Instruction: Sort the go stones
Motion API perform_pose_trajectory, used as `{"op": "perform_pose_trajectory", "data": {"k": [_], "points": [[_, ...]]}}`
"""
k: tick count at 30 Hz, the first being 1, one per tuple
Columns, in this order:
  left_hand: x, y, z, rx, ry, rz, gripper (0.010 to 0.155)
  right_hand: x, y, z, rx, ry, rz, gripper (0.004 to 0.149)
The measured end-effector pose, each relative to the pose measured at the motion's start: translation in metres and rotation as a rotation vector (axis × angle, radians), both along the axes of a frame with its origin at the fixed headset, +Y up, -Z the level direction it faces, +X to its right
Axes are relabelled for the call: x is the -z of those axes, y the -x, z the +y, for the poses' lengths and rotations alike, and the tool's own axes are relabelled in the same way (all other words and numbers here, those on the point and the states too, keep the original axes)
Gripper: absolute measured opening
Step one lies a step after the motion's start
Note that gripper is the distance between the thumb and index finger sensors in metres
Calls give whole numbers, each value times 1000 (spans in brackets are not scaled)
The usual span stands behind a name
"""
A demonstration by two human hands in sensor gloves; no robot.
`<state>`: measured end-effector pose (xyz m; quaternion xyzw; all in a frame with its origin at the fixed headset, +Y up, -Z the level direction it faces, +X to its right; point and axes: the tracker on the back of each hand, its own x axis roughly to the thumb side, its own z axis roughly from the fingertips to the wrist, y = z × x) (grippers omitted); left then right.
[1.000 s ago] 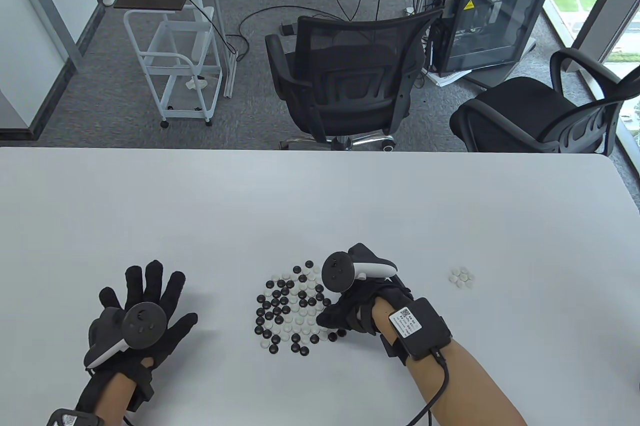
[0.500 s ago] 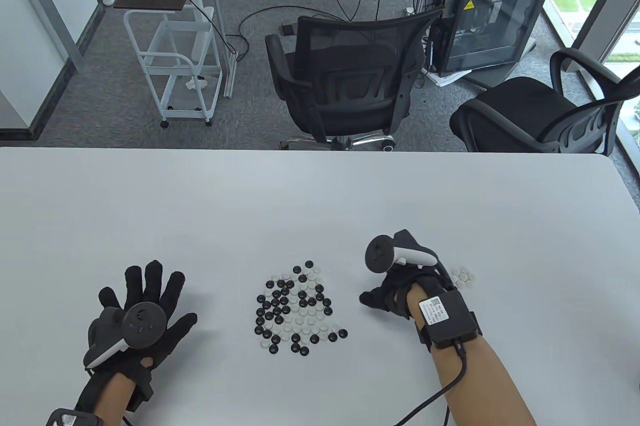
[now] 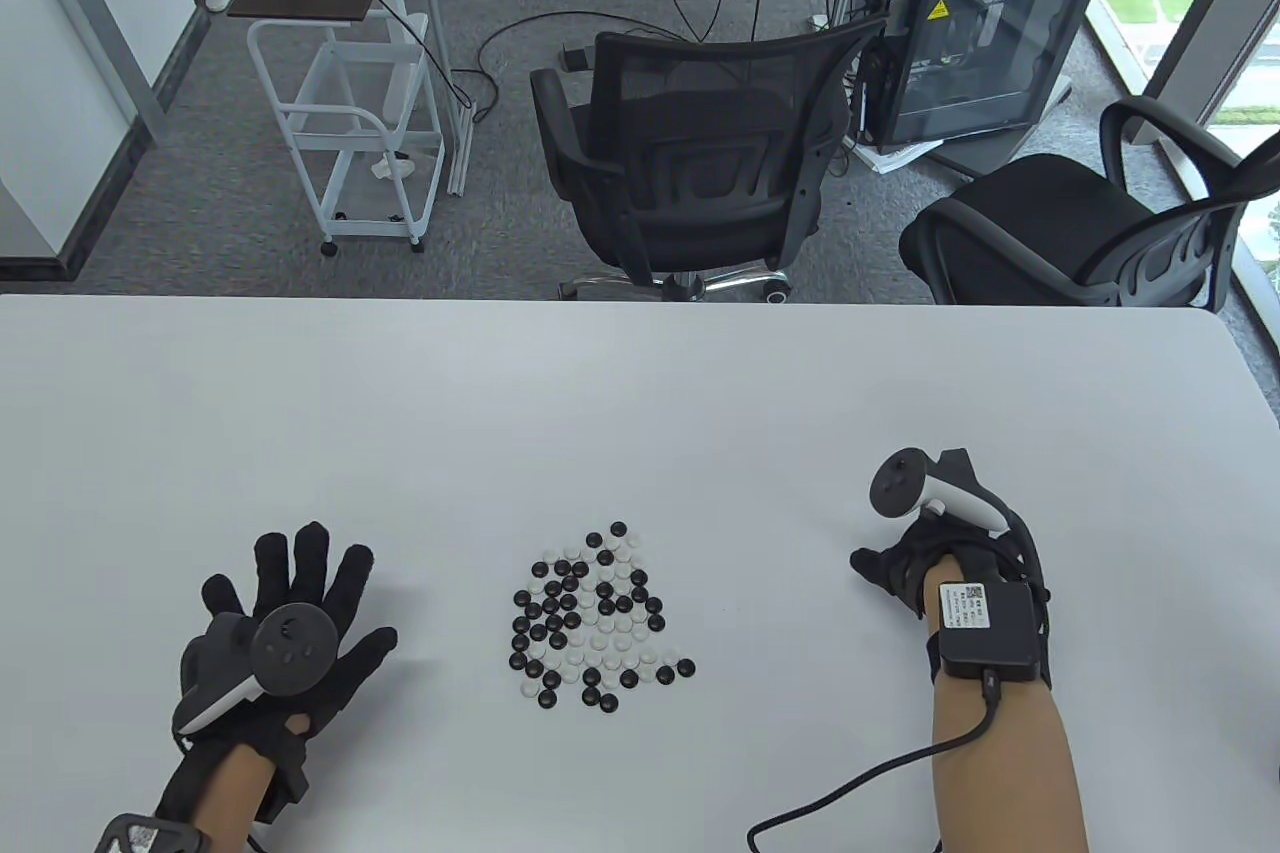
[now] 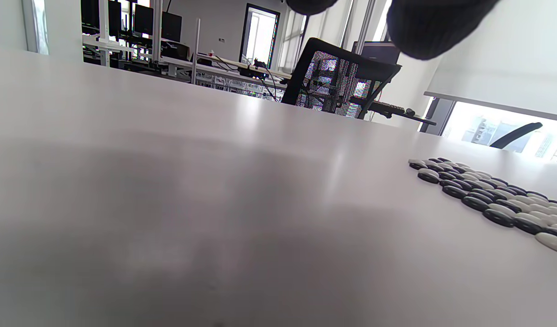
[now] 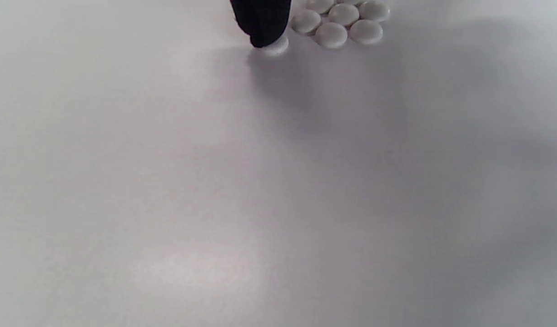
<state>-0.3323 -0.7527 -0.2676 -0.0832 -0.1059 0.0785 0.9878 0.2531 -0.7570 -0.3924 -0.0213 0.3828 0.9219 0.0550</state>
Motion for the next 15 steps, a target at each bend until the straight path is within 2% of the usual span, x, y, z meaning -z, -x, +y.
{"op": "perform_pose_trajectory", "data": {"k": [8,11,15], "points": [[1,-2,0,6,3,-2,82,-1,-4,2,-3,-20,-1,68],[1,-2,-1,4,2,-1,82,-2,8,12,7,-65,51,68],[1,-2,-1,3,6,1,82,-7,42,25,88,-68,177,67]]}}
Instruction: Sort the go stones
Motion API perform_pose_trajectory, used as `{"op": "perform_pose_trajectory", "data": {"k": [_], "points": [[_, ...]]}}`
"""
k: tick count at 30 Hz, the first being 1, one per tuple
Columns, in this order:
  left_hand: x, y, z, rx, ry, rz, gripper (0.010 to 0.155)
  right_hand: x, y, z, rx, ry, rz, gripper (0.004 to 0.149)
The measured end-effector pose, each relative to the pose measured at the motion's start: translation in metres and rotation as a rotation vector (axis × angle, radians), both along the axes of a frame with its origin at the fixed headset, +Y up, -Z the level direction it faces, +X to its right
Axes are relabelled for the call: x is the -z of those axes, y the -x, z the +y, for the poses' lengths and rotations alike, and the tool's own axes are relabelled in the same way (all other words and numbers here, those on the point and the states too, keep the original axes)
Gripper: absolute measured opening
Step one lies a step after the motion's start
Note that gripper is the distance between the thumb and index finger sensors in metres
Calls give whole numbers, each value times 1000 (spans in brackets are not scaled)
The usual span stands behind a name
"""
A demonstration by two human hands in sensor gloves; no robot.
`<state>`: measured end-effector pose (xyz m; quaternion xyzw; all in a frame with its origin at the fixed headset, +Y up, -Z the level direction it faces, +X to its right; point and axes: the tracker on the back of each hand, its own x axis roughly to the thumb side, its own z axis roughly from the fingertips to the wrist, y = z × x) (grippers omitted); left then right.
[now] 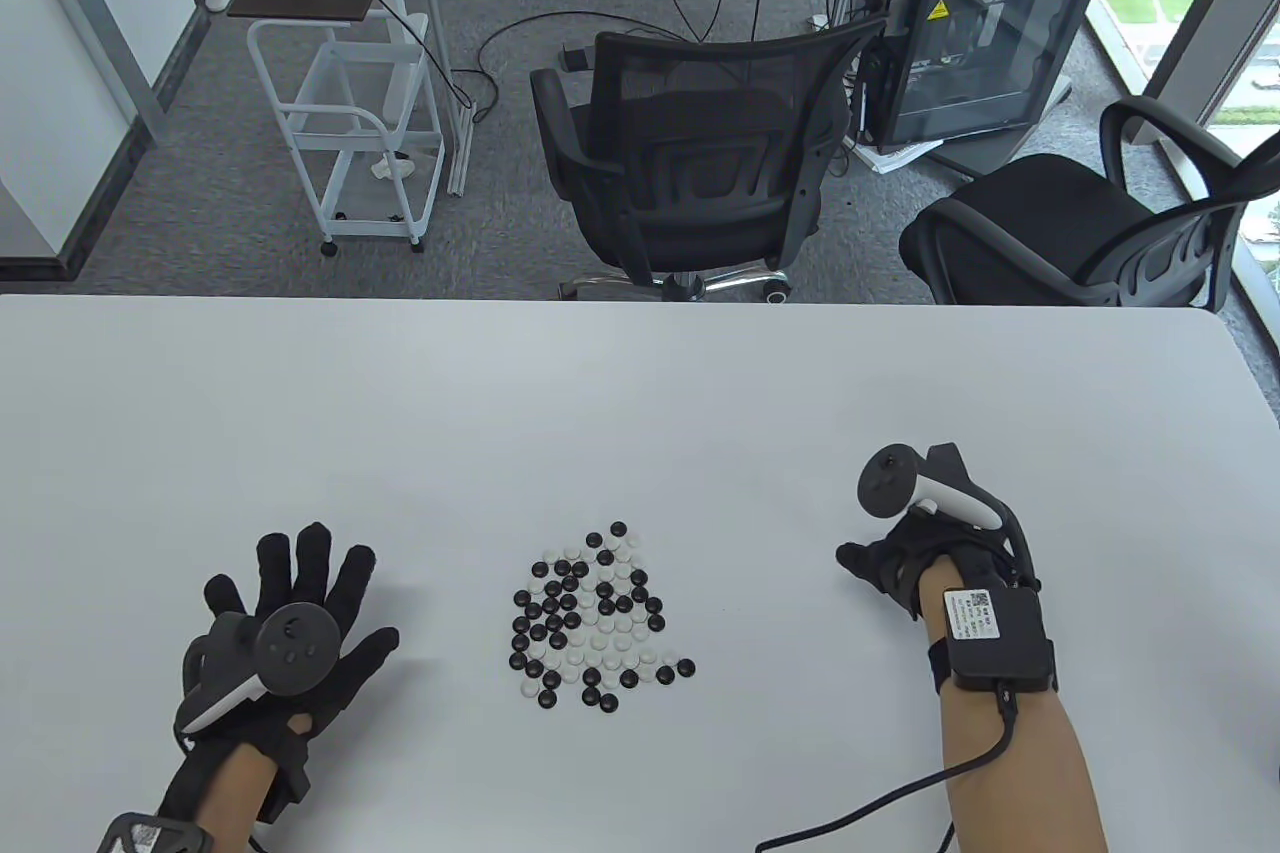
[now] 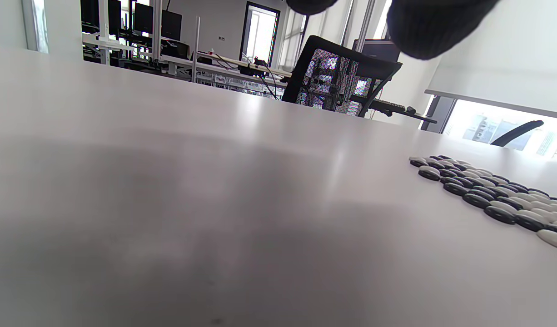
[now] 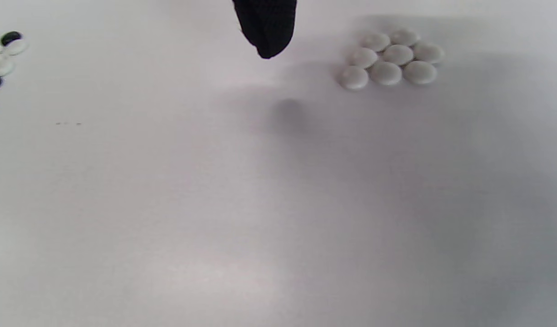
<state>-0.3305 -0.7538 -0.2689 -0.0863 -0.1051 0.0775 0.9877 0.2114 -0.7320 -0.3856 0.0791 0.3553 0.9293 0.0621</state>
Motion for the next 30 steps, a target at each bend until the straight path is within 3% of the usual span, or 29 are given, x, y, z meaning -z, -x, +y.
{"op": "perform_pose_trajectory", "data": {"k": [6,14,21,30], "points": [[-1,1,1,-3,-3,4,82,-15,66,9,71,6,222,67],[-1,2,1,-6,-12,0,82,-43,142,-6,155,84,465,66],[-2,5,3,-23,-24,6,82,-50,160,-23,139,130,513,67],[-3,6,3,-26,-19,5,82,-39,141,-31,114,133,446,65]]}}
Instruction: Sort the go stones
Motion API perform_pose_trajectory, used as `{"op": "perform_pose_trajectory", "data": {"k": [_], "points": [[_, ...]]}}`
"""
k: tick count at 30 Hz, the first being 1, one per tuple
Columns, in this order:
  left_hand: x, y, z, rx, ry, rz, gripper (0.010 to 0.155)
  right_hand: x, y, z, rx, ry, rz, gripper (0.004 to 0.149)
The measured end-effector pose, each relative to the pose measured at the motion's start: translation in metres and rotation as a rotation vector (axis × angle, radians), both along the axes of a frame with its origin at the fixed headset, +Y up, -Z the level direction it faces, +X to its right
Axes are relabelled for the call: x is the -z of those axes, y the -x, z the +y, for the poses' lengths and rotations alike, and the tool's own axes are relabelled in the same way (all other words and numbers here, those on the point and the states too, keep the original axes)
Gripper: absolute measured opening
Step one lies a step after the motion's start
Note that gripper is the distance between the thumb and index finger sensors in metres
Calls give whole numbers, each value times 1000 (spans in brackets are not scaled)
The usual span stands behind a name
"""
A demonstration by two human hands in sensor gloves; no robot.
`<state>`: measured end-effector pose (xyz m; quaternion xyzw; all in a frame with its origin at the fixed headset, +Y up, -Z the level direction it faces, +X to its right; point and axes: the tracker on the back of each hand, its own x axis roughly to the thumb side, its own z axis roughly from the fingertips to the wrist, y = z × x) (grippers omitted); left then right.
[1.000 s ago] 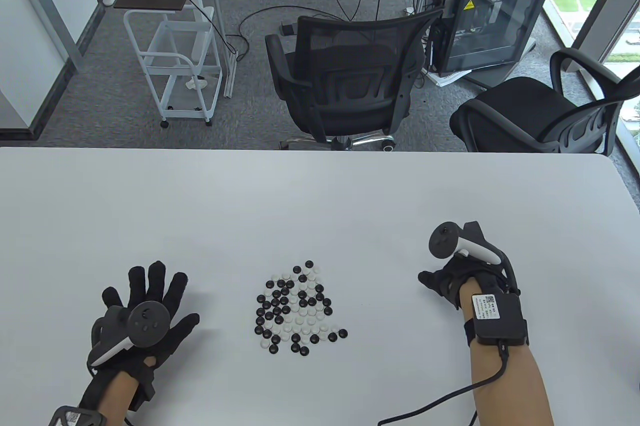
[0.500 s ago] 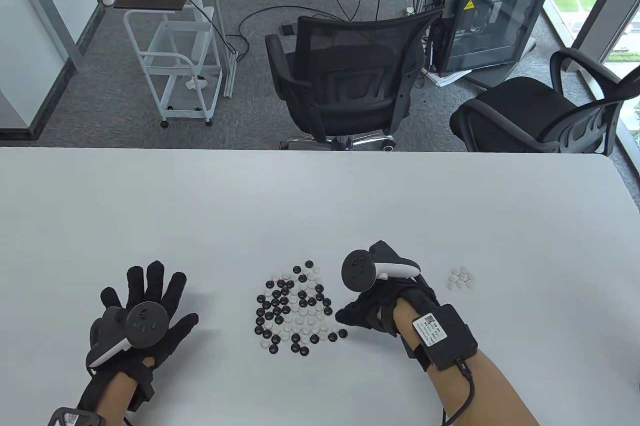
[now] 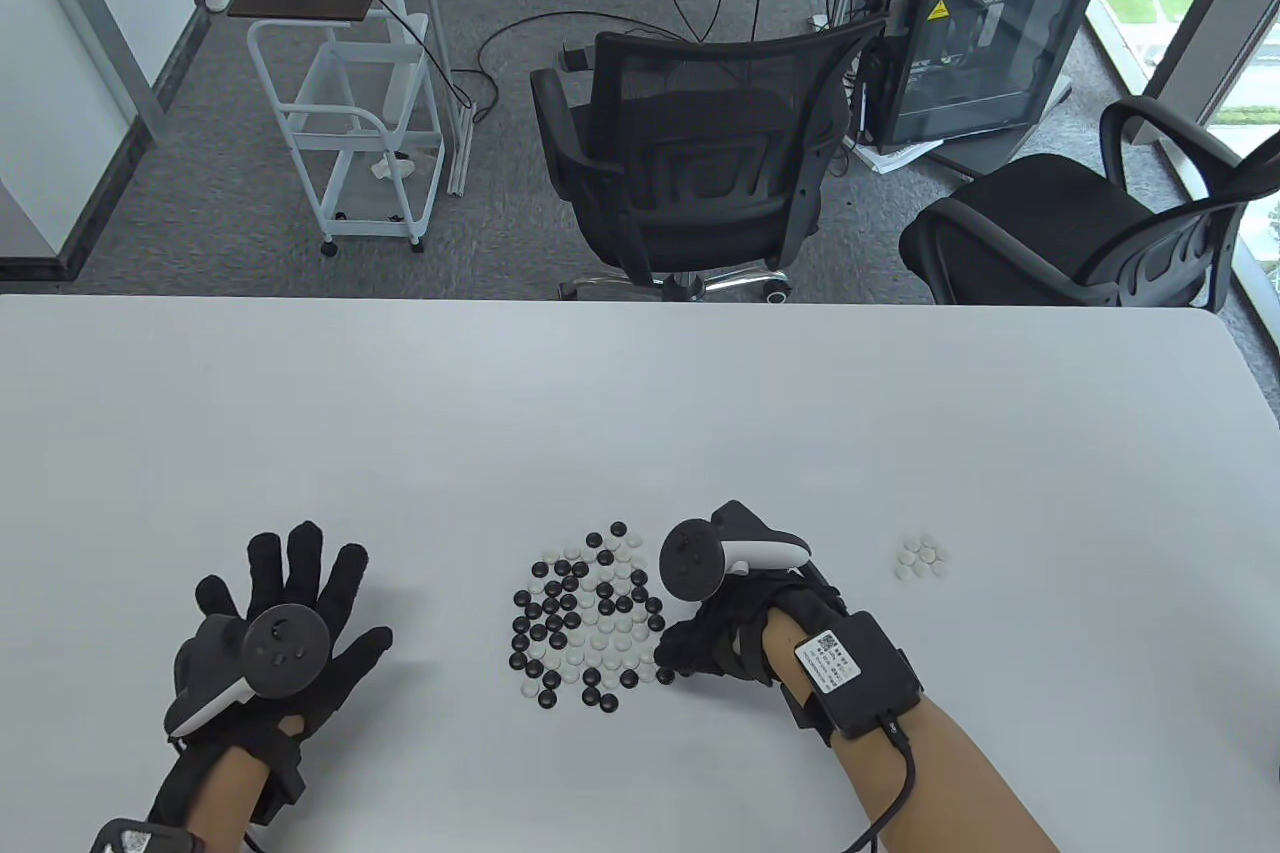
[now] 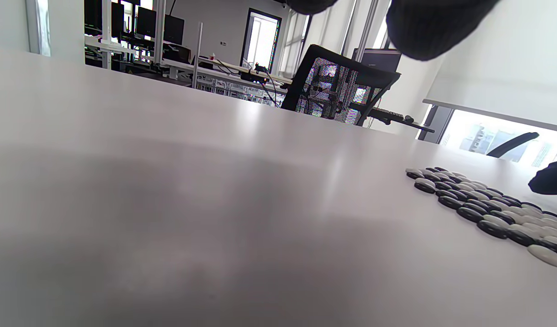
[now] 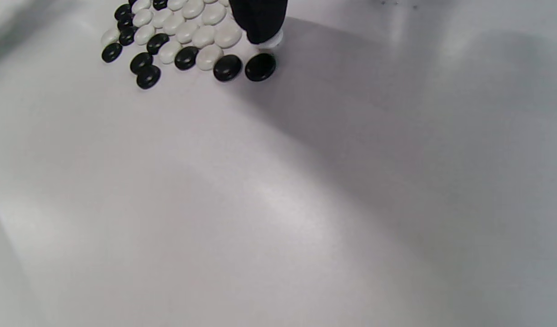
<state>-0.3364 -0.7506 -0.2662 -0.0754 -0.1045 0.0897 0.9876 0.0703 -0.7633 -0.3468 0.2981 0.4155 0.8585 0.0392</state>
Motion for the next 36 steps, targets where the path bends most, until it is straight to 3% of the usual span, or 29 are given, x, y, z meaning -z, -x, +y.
{"op": "perform_pose_trajectory", "data": {"k": [4,9,14,19,26,36], "points": [[0,1,0,2,1,3,82,12,-32,2,-48,-12,-104,65],[0,1,0,1,-3,4,82,23,-100,6,-111,9,-306,64],[0,1,0,2,0,1,82,20,-168,8,-156,25,-503,65],[0,0,0,8,3,1,82,14,-211,7,-152,19,-646,66],[1,-3,-1,16,8,-4,82,13,-232,4,-139,-36,-704,67],[2,-5,-2,18,11,-2,82,17,-229,6,-135,-76,-710,69]]}}
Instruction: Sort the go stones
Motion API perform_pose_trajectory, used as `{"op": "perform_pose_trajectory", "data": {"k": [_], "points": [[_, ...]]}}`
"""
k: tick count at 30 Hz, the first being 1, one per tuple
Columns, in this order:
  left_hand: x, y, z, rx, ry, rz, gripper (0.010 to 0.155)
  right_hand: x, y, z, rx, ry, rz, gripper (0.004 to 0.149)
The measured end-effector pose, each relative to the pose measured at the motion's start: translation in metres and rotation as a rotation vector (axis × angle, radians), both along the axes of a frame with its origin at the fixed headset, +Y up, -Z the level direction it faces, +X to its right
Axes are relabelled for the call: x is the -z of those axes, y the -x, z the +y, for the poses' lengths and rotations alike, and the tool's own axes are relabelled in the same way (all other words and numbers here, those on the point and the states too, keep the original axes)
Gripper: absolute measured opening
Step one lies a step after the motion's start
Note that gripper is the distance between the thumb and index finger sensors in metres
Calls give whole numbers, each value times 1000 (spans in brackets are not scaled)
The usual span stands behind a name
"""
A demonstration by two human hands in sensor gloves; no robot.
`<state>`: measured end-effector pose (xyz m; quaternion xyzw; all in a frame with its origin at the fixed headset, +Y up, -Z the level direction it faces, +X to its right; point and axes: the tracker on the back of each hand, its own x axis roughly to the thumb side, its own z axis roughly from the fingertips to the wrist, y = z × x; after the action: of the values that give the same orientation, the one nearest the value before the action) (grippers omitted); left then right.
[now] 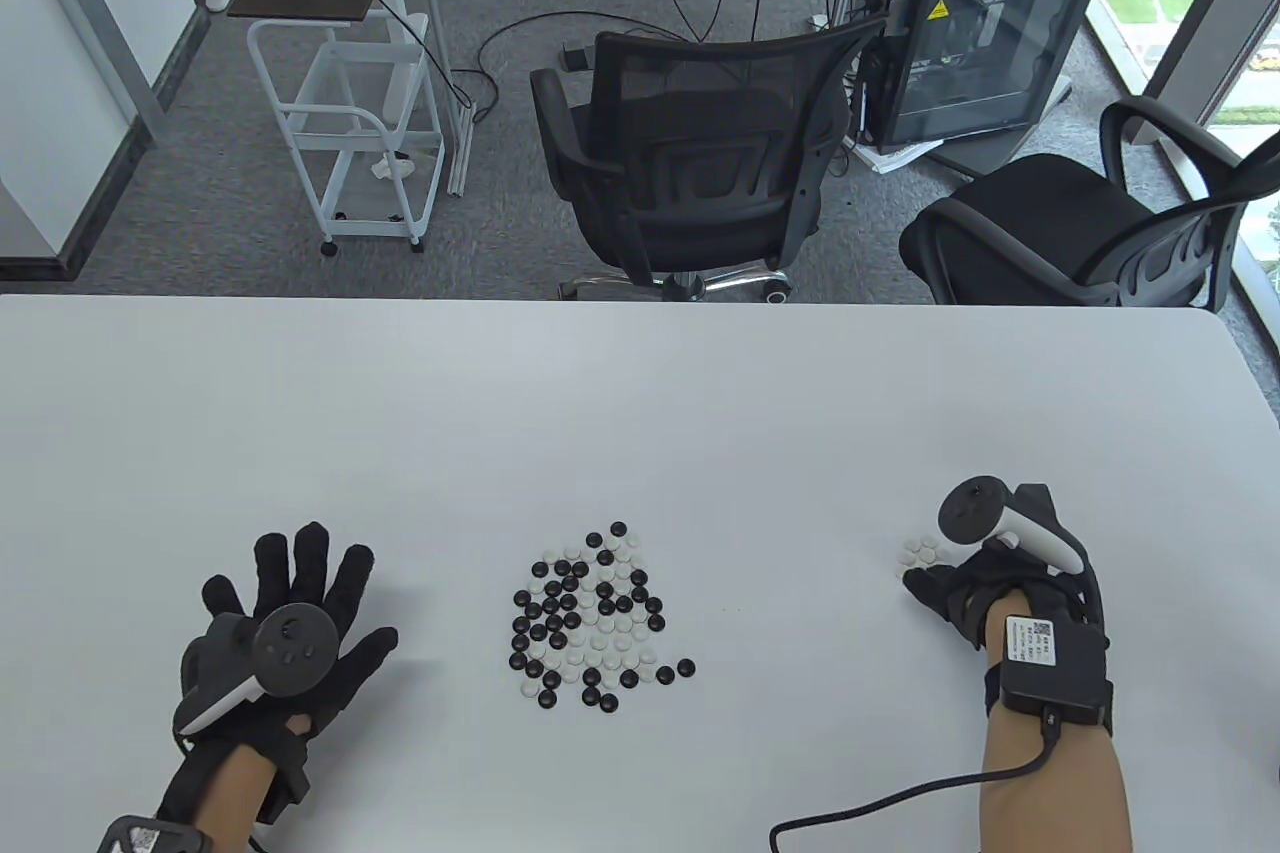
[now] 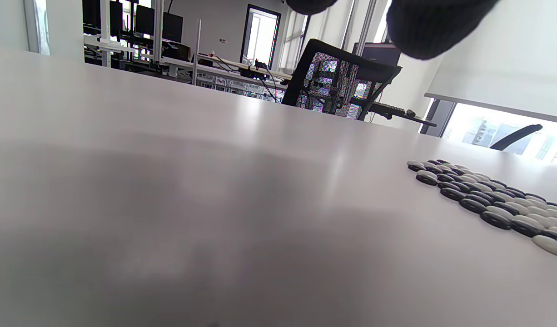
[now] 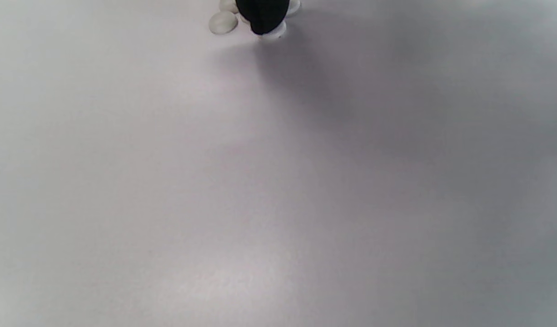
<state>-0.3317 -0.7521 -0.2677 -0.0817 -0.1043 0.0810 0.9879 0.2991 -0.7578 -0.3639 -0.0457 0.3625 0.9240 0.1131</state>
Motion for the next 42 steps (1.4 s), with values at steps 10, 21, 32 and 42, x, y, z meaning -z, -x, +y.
{"op": "perform_pose_trajectory", "data": {"k": [10,21,32,42], "points": [[0,0,0,-4,6,3,82,11,76,26,124,-50,216,68],[0,1,0,-4,-4,-3,82,-13,225,17,214,33,670,67],[-1,6,2,-24,-9,7,82,-24,260,-6,196,90,782,68],[-1,6,2,-21,-11,5,82,7,163,1,77,82,468,67]]}}
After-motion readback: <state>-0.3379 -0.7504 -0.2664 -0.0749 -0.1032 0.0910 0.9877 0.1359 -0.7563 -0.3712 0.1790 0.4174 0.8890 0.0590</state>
